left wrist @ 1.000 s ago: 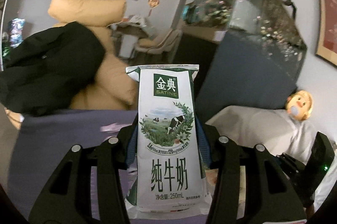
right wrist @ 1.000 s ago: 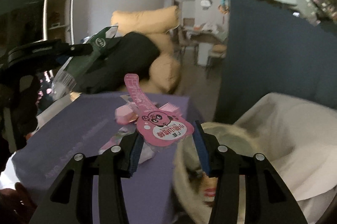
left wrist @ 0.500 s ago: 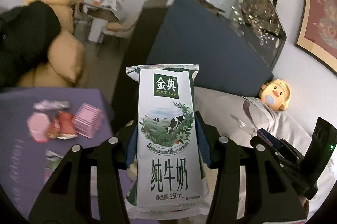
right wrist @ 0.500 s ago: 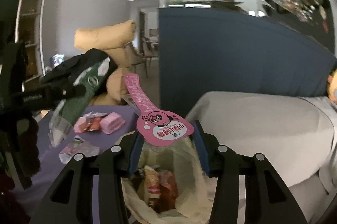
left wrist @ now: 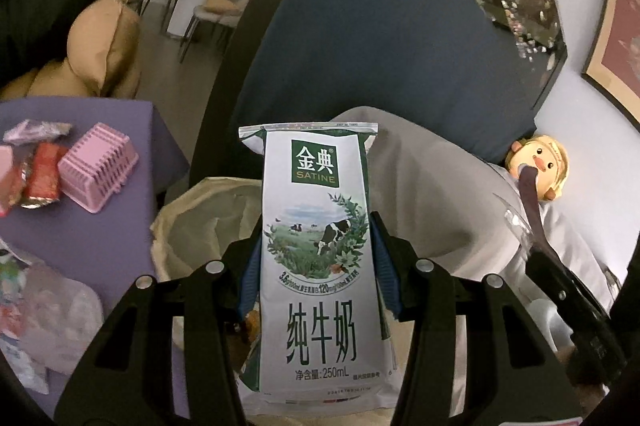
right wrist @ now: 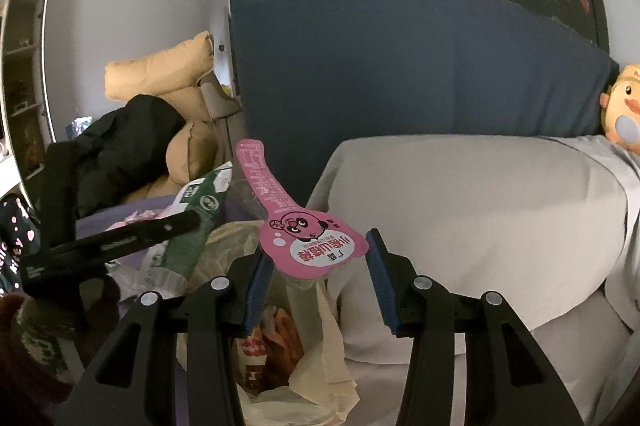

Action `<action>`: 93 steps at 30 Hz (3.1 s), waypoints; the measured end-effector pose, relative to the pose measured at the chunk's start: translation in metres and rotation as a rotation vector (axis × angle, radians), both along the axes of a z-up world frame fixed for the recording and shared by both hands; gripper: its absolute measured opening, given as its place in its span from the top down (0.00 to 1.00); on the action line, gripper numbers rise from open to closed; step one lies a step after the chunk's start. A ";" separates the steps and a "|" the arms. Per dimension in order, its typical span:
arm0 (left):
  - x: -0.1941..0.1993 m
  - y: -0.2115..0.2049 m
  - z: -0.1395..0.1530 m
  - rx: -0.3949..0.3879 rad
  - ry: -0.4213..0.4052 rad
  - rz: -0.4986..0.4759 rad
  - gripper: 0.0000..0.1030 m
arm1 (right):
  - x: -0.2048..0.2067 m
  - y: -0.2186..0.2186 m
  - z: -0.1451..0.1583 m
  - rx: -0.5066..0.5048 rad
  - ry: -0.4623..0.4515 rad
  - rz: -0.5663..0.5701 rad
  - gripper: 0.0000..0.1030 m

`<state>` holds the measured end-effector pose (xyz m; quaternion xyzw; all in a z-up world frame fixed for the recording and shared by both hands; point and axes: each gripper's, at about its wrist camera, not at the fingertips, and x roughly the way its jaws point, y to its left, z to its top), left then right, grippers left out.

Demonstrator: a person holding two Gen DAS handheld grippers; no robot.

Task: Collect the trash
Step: 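Carry the milk carton and pink lollipop wrapper into the trash bag, opening both tools, then move both tools back over the table toward the remaining wrappers, then grasp the pink candy stick wrapper with the left tool while the right tool reaches the clear wrapper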

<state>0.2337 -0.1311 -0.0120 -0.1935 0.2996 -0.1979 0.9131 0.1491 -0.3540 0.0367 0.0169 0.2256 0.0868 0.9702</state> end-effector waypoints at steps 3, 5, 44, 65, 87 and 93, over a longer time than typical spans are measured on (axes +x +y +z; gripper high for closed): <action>0.006 -0.002 -0.001 -0.018 0.002 0.009 0.56 | 0.002 0.002 -0.004 0.000 0.008 -0.004 0.58; 0.008 -0.002 -0.002 -0.043 -0.004 0.006 0.52 | 0.004 0.002 -0.005 0.002 0.012 -0.006 0.58; -0.092 0.216 -0.034 0.207 0.235 0.223 0.48 | 0.046 0.104 -0.064 -0.176 0.274 0.093 0.48; -0.119 0.270 -0.040 0.218 0.252 0.307 0.47 | 0.032 0.220 -0.077 -0.112 0.365 0.395 0.48; 0.021 0.293 -0.024 0.331 0.017 -0.114 0.47 | 0.055 0.266 -0.111 -0.110 0.462 0.375 0.48; 0.117 0.265 -0.038 0.453 0.113 -0.242 0.47 | 0.053 0.265 -0.112 -0.114 0.447 0.386 0.47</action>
